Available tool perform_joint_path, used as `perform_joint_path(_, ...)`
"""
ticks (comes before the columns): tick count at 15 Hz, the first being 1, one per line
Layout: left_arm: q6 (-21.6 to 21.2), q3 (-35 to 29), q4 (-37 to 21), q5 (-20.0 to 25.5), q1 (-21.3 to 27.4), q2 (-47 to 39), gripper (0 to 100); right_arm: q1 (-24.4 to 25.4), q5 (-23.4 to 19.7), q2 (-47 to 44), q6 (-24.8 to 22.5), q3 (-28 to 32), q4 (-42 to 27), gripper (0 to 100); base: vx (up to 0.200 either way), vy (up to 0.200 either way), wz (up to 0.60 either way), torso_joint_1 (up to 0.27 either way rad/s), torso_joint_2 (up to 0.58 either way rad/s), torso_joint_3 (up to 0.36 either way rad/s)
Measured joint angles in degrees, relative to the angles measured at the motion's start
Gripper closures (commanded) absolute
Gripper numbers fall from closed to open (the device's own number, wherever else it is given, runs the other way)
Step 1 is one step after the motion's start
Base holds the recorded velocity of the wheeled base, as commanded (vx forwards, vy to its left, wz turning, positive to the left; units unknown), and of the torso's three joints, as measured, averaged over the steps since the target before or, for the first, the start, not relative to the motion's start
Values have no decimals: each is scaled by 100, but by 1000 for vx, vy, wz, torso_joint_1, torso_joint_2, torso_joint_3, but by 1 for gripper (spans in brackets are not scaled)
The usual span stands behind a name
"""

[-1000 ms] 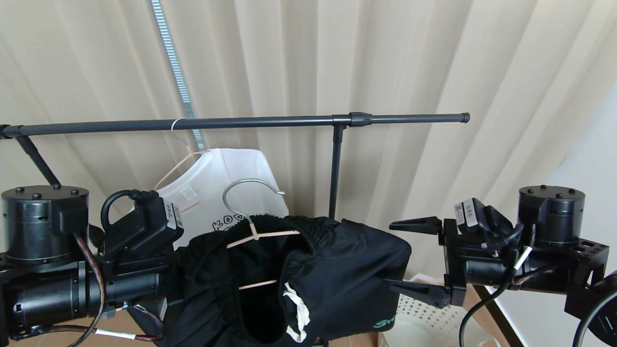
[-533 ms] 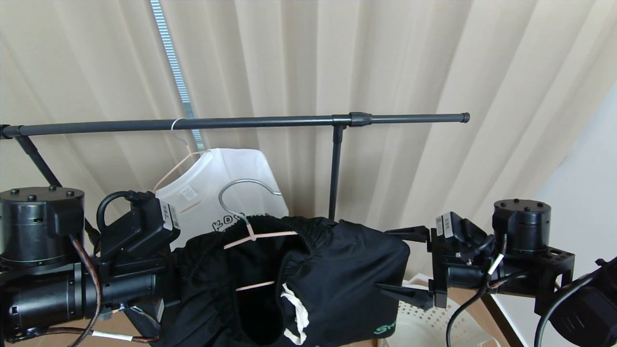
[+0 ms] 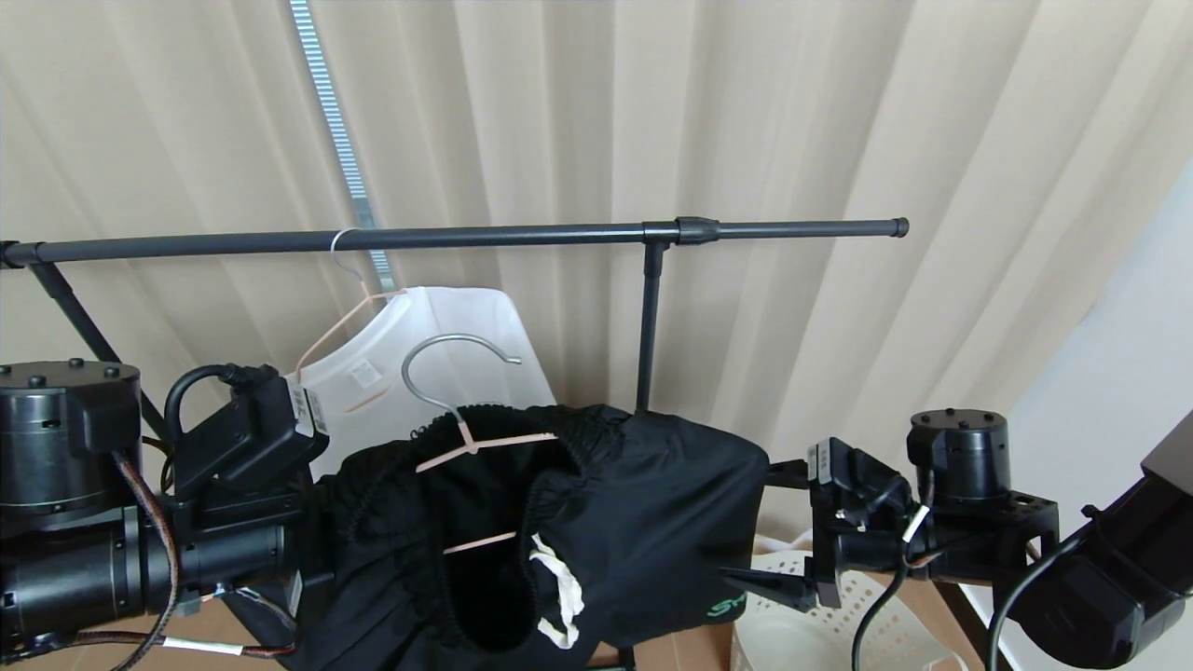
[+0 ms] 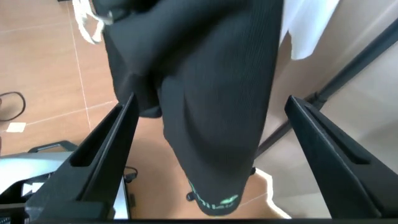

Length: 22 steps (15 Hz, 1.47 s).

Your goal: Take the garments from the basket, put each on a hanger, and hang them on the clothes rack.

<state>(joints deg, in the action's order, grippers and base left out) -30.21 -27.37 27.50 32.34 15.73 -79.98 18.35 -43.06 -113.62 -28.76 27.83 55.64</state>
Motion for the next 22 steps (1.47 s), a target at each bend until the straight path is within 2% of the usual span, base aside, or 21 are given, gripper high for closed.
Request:
perform_joint_path(1,51,9,-2,1,-5,16,100,26,59,-44,7,34,2,100,0,0,0,0,0,0)
perform_joint_path(6,282,20,0,0,-38,94,100,22,110,-80,21,85,4,100,0,0,0,0,0,0)
perform_joint_path(11,421,118,2,11,-305,232,100,-173,145,-88,29,88,325,100,0,0,0,0,0,0)
perform_joint_path(22,1015,163,-11,23,-796,538,100,-413,411,-449,21,268,356,100,0,0,0,0,0,0)
